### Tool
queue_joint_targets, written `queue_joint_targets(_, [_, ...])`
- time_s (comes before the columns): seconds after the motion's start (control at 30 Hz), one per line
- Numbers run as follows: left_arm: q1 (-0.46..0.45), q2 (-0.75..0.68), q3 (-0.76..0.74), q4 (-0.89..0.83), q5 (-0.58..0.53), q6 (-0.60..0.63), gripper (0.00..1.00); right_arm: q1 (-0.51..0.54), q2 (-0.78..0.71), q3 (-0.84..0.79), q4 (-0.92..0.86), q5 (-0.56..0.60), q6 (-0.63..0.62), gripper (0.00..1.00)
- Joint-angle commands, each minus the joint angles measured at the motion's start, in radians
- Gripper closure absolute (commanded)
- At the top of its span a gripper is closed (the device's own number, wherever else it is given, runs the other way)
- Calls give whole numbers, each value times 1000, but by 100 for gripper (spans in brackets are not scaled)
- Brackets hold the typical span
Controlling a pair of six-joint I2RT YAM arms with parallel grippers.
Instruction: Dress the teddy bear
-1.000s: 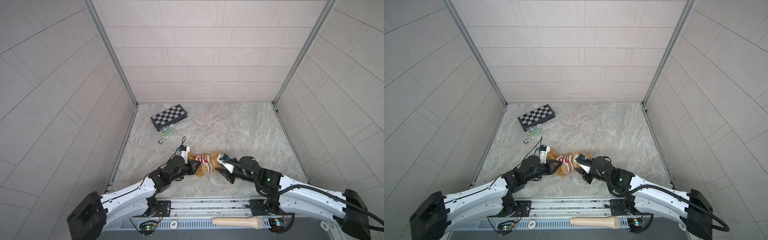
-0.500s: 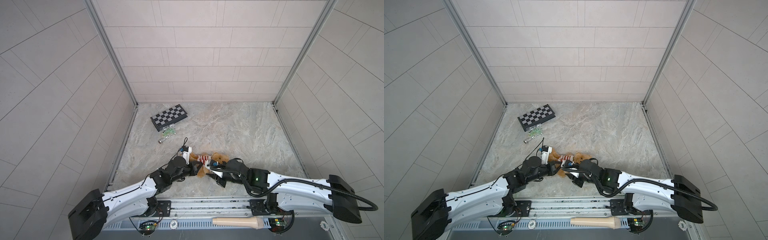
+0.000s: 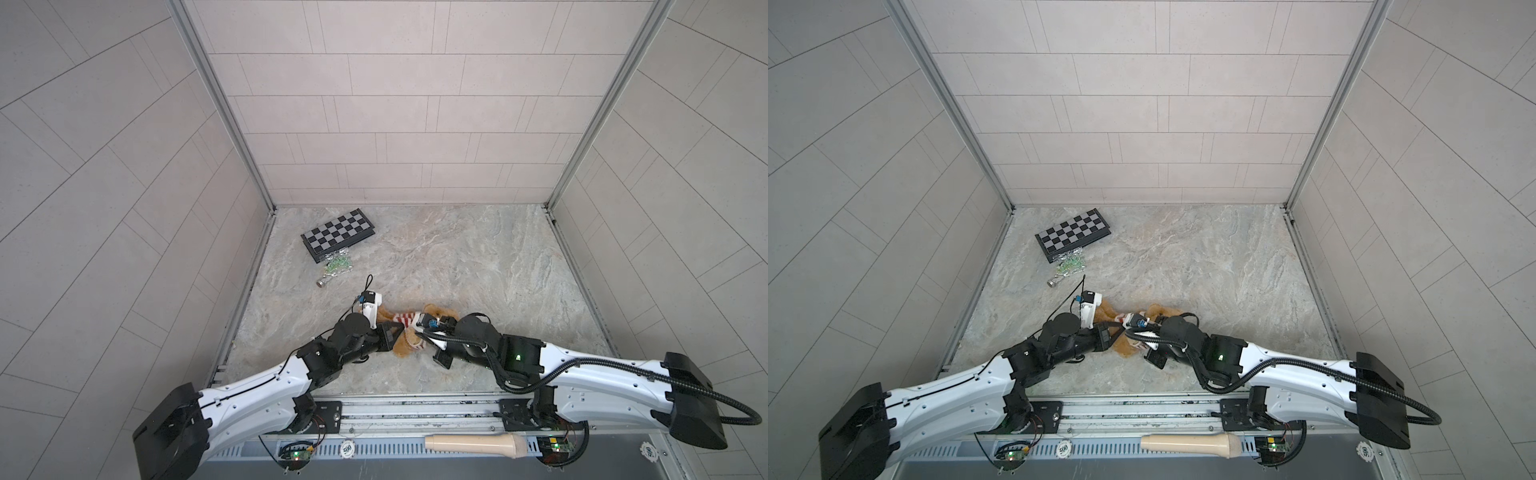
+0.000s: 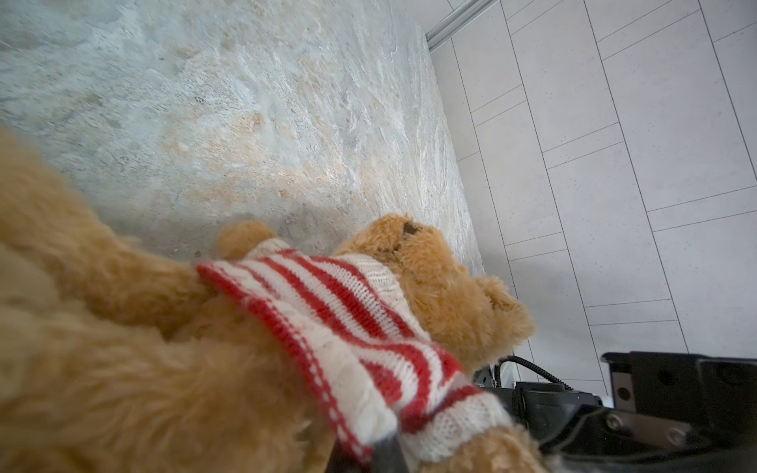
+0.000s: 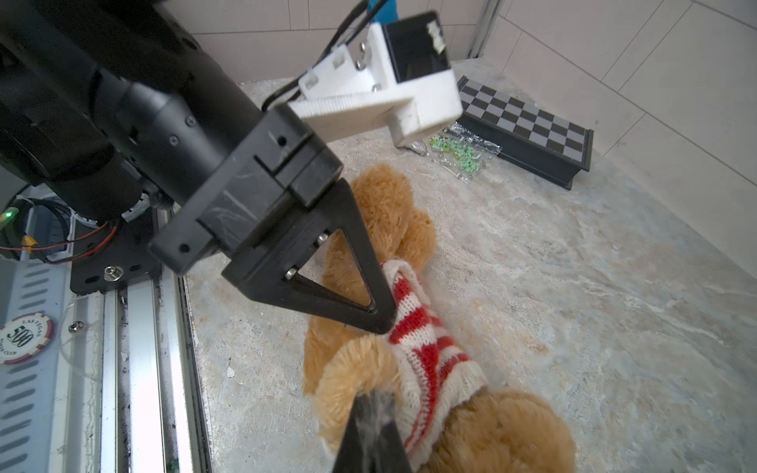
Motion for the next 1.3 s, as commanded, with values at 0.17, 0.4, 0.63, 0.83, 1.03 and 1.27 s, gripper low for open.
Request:
queue_joint_targets(0.17, [18, -41, 26, -87, -34, 51, 100, 4, -93, 17, 14, -2, 0, 100])
queue_joint_targets(0.4, [29, -45, 21, -158, -57, 94, 100, -1, -138, 2, 34, 51, 49, 100])
queue_joint_targets(0.63, [29, -57, 0, -161, -60, 97, 100, -27, -174, -63, 112, 66, 131, 100])
queue_joint_targets(0.83, [29, -44, 5, -136, -35, 102, 100, -28, -141, -61, 159, 35, 152, 100])
queue_joint_targets(1.03, [23, -32, 48, -118, -10, 114, 100, -27, -72, -25, 185, 43, 199, 100])
queue_joint_targets(1.27, [19, -48, 86, -150, 5, 132, 100, -26, -68, 14, 164, 102, 314, 100])
